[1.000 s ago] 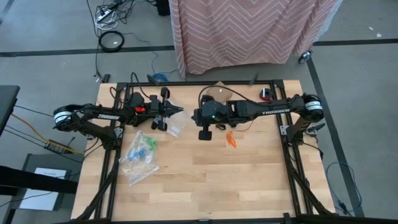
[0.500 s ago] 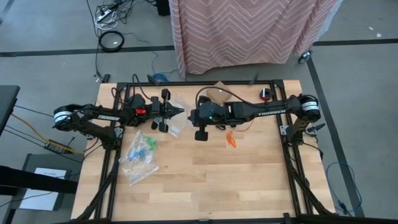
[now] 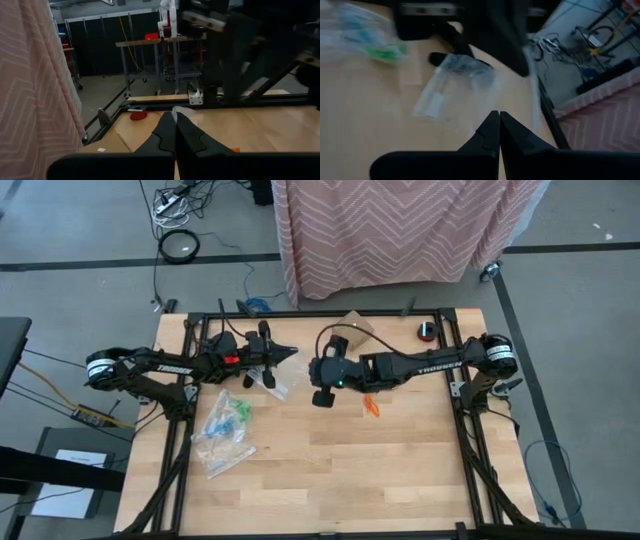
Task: Sort rubber bands
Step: Open the transparent zip bag
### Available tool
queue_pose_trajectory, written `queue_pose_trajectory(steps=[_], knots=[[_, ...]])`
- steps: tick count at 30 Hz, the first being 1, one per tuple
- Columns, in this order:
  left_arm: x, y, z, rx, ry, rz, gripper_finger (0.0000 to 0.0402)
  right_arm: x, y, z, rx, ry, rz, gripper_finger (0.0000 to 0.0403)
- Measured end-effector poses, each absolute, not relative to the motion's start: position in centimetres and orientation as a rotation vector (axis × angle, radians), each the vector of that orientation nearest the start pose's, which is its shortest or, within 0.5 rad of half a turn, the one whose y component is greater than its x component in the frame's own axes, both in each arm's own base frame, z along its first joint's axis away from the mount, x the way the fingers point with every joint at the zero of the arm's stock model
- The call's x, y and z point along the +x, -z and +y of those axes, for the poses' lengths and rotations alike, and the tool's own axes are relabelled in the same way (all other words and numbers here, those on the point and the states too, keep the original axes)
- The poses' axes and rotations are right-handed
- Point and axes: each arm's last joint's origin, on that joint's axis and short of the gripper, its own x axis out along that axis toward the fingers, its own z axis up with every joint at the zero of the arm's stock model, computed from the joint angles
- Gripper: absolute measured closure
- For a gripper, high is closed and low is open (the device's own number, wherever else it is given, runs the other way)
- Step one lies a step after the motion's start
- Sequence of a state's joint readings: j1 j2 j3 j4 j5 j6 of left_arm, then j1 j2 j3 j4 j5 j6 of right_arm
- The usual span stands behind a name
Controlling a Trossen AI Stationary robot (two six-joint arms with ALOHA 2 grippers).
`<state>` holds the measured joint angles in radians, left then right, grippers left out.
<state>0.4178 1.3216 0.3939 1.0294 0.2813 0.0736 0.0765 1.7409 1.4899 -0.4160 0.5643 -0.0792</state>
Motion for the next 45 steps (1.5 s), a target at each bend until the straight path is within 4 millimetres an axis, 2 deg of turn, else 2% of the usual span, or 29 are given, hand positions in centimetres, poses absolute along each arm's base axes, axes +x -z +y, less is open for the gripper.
queue_pose_trajectory(steps=[9,16,21,33,39,45], knots=[[22.7,-20.8,9.2,0.099,-0.138,-0.080,0.0401,38.4,-30.5,2.6,-0.460,0.643,0.676,0.0403],[22.7,-21.3,9.1,0.048,-0.117,-0.135,0.0401,38.0,-29.9,2.0,-0.400,0.616,0.741,0.0403],[22.6,-21.8,8.9,0.037,-0.070,-0.187,0.0401,37.7,-30.2,2.1,-0.416,0.627,0.738,0.0403],[21.6,-20.6,8.5,0.017,-0.091,-0.196,0.0401,38.0,-31.4,3.4,-0.448,0.565,0.649,0.0403],[21.5,-20.7,8.5,0.017,-0.091,-0.212,0.0401,38.2,-31.3,2.2,-0.414,0.541,0.662,0.0403],[21.5,-20.7,8.5,0.014,-0.092,-0.207,0.0401,38.3,-31.4,1.8,-0.426,0.537,0.648,0.0403]])
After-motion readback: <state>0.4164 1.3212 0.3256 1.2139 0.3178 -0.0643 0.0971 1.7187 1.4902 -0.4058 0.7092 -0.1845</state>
